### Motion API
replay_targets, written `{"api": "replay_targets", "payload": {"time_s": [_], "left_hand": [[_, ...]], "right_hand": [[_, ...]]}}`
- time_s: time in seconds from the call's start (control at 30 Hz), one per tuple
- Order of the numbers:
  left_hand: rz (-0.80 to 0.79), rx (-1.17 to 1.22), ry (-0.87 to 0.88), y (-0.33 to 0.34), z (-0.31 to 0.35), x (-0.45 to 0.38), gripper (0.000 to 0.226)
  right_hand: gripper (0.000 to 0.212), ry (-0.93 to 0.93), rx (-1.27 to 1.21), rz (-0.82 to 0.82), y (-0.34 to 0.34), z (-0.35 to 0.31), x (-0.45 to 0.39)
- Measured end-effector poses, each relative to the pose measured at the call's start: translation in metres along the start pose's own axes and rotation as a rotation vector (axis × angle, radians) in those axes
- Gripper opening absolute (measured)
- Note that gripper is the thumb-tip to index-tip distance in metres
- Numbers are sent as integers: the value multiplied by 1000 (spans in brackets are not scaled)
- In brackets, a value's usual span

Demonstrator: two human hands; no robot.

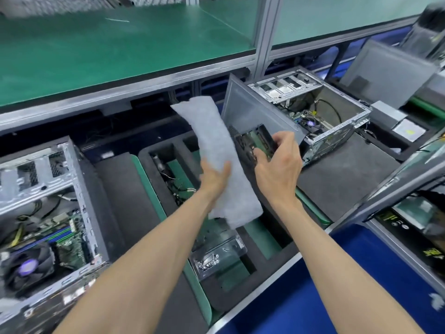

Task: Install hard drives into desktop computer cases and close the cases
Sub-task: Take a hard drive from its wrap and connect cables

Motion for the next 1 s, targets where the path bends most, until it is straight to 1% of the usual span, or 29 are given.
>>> {"api": "replay_targets", "payload": {"time_s": [0.03,0.07,0.1,0.13,0.17,0.2,0.23,0.3,0.33,0.37,0.4,0.43,0.47,0.5,0.53,0.6,0.67,0.73,0.8,0.87,0.9,1.0], "left_hand": [[-114,-138,-68,15,0,2,83],[-248,-244,-117,28,1,6,74],[-364,-276,-130,36,0,7,59],[-415,-263,-115,39,-1,6,37],[-388,-261,-80,37,-2,4,18],[-310,-284,-61,28,-5,2,14],[-208,-341,-58,16,-9,-2,15],[34,-576,-49,-16,-21,-12,17],[131,-697,-52,-33,-27,-17,22],[187,-819,-50,-48,-34,-21,25],[195,-961,-39,-61,-41,-26,26],[165,-1115,-18,-71,-48,-30,25],[112,-1271,8,-78,-54,-34,25],[49,-1410,29,-83,-61,-37,29],[-15,-1526,48,-86,-68,-41,35],[-102,-1682,88,-87,-80,-51,42],[-138,-1761,112,-84,-89,-62,44],[-166,-1841,134,-82,-93,-71,40],[-145,-1925,197,-82,-93,-79,33],[-85,-1972,262,-84,-90,-88,29],[-65,-1989,253,-87,-89,-94,28],[-71,-2034,109,-94,-84,-108,29]], "right_hand": [[38,-31,-30,14,-1,-5,-4],[39,-62,-55,9,-2,-9,-6],[39,-97,-68,-14,0,-12,-7],[38,-131,-65,-52,3,-14,-6],[36,-151,-46,-106,8,-14,-4],[34,-150,-16,-174,15,-13,0],[31,-132,21,-250,23,-10,4],[26,-63,118,-397,39,1,18],[23,-26,164,-455,46,6,26],[21,8,188,-495,51,12,33],[20,38,188,-521,54,17,39],[18,58,174,-537,57,21,44],[19,67,159,-548,59,24,47],[19,68,150,-555,61,26,48],[19,68,146,-558,62,28,48],[18,72,148,-557,64,30,46],[19,76,143,-563,66,34,44],[20,73,137,-572,69,37,45],[21,75,130,-575,73,41,47],[22,71,129,-567,76,44,49],[22,65,132,-563,78,45,50],[22,49,135,-551,81,48,52]]}}
Point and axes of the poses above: each hand's wrist, its own x-axis away from the middle knuckle, its own y-axis out of the palm, z = x × y, the point moved 1 cm from there along -x, towards the middle knuckle, and after that the axes turned 2 degrees about -z, right-handed, at the moved point
